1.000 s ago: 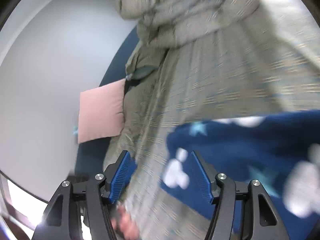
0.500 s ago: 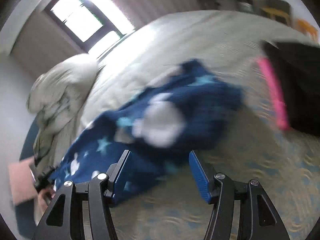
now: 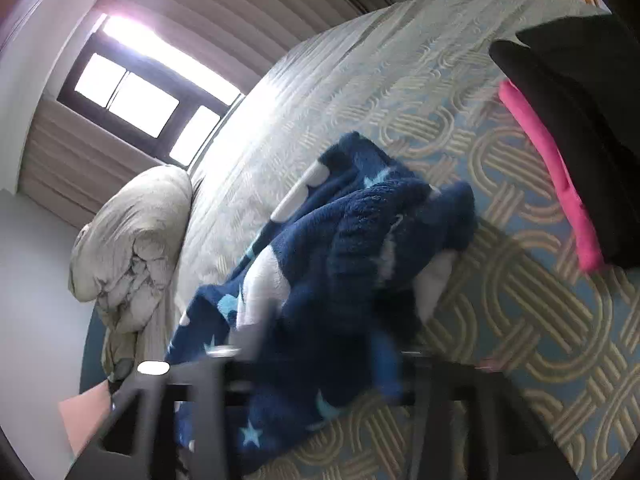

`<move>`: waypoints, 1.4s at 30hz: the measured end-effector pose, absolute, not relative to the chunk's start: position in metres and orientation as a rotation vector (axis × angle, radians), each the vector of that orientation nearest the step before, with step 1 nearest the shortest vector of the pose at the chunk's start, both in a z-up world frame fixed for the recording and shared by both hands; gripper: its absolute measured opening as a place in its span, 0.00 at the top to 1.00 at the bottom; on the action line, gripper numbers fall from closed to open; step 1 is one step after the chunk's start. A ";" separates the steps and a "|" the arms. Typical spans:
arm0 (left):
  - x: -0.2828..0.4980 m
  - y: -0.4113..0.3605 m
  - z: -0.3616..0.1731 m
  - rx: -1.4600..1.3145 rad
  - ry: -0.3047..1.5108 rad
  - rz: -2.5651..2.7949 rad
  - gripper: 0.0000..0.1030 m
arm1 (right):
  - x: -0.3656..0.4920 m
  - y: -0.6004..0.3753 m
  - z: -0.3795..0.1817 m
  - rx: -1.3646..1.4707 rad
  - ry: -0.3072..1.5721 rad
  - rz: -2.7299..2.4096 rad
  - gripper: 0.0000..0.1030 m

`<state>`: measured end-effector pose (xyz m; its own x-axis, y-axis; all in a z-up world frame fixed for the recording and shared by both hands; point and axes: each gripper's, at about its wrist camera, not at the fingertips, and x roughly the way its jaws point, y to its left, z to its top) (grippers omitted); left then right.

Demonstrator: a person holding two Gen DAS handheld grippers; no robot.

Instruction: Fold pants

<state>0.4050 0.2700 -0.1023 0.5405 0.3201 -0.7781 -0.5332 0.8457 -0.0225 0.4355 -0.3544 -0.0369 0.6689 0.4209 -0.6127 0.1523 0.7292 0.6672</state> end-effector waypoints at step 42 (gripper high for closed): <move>0.367 0.335 -0.103 -0.368 0.778 0.915 0.12 | 0.547 -0.379 -0.038 0.566 0.705 -0.232 0.66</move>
<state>0.3673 0.3355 -0.1030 0.3688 0.5672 -0.7364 -0.8177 0.5747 0.0331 0.5466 -0.3787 -0.0382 0.7439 -0.0137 -0.6682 0.3849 0.8261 0.4116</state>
